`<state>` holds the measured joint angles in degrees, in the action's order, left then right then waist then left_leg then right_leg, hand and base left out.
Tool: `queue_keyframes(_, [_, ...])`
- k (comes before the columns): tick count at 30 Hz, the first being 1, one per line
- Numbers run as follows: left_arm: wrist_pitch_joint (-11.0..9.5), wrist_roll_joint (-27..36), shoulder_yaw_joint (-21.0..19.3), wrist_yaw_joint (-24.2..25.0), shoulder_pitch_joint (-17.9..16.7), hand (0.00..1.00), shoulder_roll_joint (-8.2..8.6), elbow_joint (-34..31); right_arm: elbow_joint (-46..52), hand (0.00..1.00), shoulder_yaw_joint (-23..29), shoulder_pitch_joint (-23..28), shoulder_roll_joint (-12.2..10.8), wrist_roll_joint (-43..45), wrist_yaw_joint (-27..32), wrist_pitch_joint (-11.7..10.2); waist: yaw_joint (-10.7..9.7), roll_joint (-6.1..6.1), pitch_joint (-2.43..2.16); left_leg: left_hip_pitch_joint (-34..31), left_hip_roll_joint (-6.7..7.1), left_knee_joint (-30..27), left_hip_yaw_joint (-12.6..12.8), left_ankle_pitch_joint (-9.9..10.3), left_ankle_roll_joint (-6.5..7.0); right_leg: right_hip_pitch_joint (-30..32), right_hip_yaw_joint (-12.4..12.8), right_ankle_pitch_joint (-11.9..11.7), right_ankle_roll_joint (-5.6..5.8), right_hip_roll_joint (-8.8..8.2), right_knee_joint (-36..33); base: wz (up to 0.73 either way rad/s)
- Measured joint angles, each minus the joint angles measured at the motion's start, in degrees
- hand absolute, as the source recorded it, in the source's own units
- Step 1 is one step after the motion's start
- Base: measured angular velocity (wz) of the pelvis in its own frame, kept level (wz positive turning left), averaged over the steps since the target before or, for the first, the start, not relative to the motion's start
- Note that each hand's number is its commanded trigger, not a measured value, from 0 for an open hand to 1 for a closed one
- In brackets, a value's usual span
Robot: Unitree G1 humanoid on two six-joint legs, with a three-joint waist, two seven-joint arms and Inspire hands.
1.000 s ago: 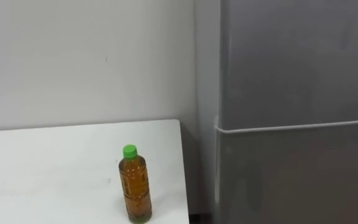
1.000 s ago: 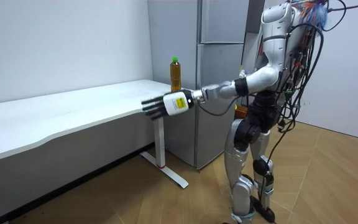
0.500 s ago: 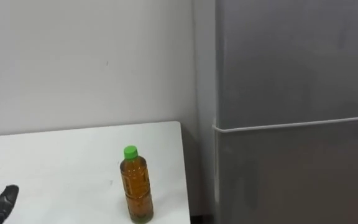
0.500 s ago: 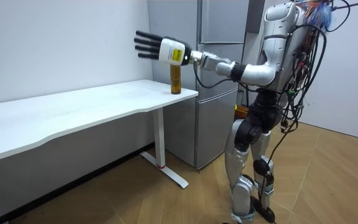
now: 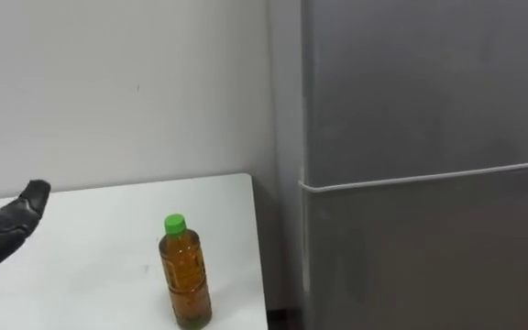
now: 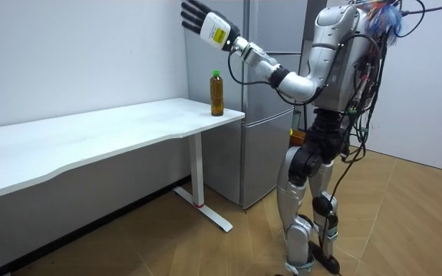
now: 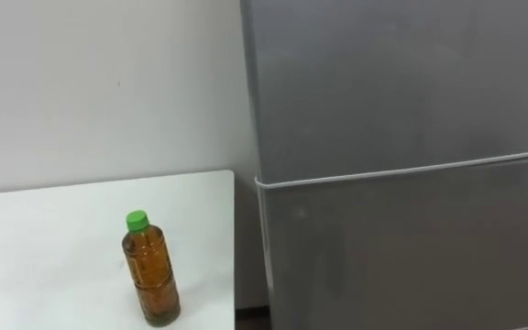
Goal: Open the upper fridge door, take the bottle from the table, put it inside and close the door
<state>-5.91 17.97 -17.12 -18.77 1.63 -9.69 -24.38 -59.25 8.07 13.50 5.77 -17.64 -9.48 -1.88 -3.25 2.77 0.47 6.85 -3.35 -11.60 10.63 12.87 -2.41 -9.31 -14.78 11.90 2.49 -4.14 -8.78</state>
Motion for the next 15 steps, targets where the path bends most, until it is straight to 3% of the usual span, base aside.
queue_keyframes(6, [0.0,1.4,3.7,3.9,4.1,0.00,0.00,-0.5,-2.8,0.00,-0.7,-1.9,0.0,-1.1,0.2,-0.1,-1.2,0.07,0.01,0.9,0.03,0.3,0.0,0.0,0.00,-0.6,0.6,0.0,-0.01,0.04,0.1,-0.05])
queue_keyframes(11, [1.4,2.9,7.3,7.8,8.3,0.00,0.05,-0.5,-2.8,0.00,-1.9,-2.6,-0.1,-0.3,0.7,0.3,-2.0,0.09,-0.01,0.6,0.02,0.3,0.1,0.0,0.00,-0.6,0.5,0.0,-0.01,0.08,0.0,0.00])
queue_keyframes(15, [4.7,5.1,9.1,12.0,10.0,0.00,0.07,-0.5,-2.8,0.00,-1.9,-3.4,0.1,0.3,0.5,2.0,-3.3,0.32,-0.20,0.6,0.02,0.3,0.2,0.0,0.00,-0.6,0.4,0.0,-0.03,0.05,0.0,0.00])
